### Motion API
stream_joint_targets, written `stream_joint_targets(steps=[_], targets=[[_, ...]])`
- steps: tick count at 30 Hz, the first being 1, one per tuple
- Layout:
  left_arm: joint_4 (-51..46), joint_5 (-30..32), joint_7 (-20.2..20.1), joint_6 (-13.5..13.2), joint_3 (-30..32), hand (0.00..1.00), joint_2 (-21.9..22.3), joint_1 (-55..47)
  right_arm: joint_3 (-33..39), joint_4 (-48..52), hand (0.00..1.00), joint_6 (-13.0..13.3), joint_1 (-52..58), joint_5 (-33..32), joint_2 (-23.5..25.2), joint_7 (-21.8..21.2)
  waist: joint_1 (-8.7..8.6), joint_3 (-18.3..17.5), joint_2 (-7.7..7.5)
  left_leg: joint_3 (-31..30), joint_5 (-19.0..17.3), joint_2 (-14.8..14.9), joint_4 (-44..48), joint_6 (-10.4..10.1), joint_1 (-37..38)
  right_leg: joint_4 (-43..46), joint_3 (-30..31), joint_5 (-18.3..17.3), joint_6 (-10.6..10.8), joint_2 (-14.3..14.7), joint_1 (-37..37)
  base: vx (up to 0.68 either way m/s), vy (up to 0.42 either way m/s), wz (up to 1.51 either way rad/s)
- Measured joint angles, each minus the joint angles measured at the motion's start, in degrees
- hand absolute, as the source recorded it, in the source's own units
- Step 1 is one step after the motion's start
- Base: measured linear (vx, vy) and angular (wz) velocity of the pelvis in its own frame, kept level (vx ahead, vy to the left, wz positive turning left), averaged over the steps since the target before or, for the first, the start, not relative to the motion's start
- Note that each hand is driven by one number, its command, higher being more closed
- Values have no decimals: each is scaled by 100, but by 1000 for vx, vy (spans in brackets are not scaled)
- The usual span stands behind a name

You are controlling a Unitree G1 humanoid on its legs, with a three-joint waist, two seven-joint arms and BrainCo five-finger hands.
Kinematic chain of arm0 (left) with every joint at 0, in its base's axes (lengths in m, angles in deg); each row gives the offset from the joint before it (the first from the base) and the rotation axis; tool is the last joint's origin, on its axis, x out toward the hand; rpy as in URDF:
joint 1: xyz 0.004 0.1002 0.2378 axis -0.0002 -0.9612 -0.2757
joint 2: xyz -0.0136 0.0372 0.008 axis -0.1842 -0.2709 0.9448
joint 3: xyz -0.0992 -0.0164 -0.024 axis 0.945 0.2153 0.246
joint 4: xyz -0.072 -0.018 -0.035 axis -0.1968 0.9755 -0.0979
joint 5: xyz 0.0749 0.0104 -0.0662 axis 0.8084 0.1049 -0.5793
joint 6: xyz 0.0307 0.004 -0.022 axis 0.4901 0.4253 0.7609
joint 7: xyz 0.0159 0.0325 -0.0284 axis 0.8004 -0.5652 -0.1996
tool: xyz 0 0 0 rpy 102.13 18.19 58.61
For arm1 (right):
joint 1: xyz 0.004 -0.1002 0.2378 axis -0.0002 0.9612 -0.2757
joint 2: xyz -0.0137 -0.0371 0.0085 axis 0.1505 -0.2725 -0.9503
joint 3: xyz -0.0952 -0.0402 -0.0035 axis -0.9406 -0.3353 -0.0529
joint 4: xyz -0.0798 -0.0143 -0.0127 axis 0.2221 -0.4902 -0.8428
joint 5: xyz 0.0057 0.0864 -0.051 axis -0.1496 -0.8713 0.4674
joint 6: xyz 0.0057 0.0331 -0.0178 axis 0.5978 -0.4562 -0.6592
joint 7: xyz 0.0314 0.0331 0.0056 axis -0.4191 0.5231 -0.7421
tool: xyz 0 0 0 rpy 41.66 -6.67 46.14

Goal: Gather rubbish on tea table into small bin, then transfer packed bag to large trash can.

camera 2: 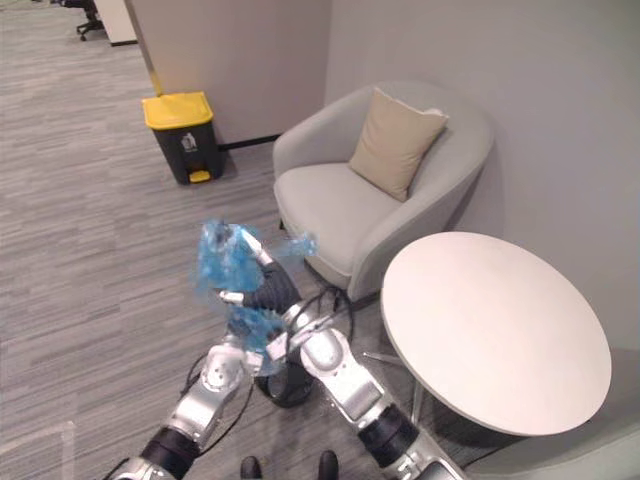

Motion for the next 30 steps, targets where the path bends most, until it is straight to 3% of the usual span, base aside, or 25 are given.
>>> stream_joint_targets(steps=[8, 17, 23, 30], targets=[[-629, -45, -77, -220, 327, 100, 8, -331, 688, 408, 0, 125, 232, 1513, -351, 615, 6, -32, -13, -19, -15, -62, -5, 20, 55, -1, -22, -84, 78, -38, 68, 4, 4, 2], [-784, -114, -207, -223, 556, 100, 10, -631, 1356, 515, 0, 121, 613, 1881, -506, 879, 5, -49, -4, -27, -15, -69, -4, 20, 55, -1, -27, -87, 82, -39, 71, 0, 0, 0], [-787, -174, -346, -222, 593, 100, 10, -698, 1262, 500, 0, 130, 617, 1348, -766, 361, 11, -69, -7, -39, -14, -71, -5, 21, 54, -1, -40, -90, 86, -45, 77, 0, 0, 0], [-789, -281, -415, -223, 454, 100, -100, -696, 299, -273, 0, 107, 582, 721, -1766, -601, 15, -86, -28, -115, -11, -51, -5, 26, 46, -2, -105, -69, 58, -71, 107, 0, 0, 5]])
